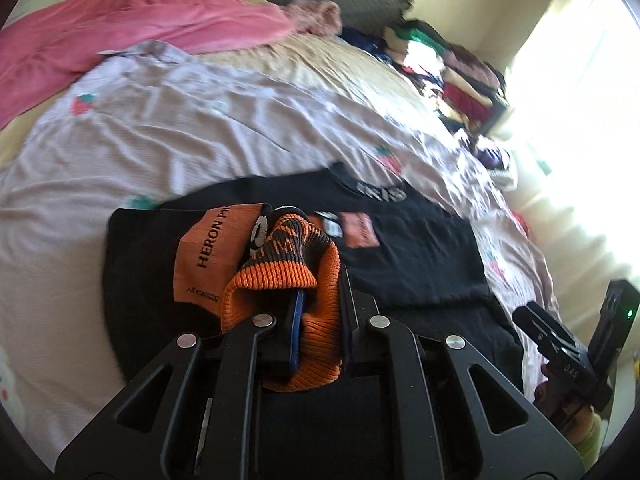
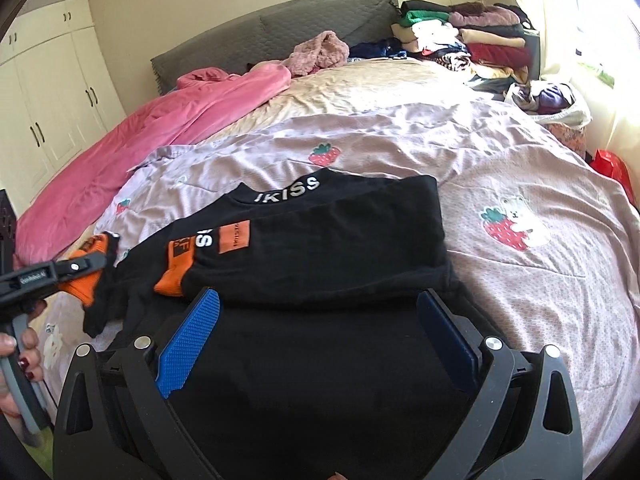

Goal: Fold small clothes
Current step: 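Fold the sleeve across the body with the left gripper and release, then grasp the folded orange cuff with the right gripper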

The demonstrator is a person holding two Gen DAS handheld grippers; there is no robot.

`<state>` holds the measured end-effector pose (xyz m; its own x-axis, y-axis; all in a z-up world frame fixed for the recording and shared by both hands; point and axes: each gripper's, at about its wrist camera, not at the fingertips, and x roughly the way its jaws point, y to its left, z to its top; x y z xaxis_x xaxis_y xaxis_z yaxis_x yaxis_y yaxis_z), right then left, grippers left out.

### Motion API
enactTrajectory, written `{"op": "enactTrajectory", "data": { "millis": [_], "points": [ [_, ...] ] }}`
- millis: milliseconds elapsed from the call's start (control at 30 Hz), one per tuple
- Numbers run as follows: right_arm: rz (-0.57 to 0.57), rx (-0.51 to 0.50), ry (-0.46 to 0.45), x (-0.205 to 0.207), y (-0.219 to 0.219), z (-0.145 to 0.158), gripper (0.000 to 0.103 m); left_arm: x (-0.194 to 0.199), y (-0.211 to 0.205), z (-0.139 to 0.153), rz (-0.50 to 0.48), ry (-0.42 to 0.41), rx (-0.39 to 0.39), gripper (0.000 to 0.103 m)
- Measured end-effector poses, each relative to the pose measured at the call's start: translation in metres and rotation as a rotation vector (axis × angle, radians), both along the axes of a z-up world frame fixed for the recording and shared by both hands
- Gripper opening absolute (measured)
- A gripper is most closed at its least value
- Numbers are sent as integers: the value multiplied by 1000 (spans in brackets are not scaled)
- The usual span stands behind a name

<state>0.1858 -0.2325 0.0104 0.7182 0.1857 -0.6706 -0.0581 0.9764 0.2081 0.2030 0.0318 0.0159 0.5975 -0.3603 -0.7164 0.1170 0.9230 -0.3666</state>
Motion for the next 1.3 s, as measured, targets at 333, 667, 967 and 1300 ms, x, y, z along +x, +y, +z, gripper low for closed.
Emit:
{"op": "enactTrajectory", "data": {
  "millis": [333,667,967,1300],
  "points": [
    [-16,5,12,8,-24,-6,99,13,-50,-18,-120,58,-32,27],
    [58,18,36,18,2,-15,99,12,-28,-5,-56,7,59,46],
    [225,21,58,24,67,-18,99,14,10,-10,43,12,112,72],
    [365,10,128,47,133,-41,94,11,37,-14,99,22,106,93]
  ]
}}
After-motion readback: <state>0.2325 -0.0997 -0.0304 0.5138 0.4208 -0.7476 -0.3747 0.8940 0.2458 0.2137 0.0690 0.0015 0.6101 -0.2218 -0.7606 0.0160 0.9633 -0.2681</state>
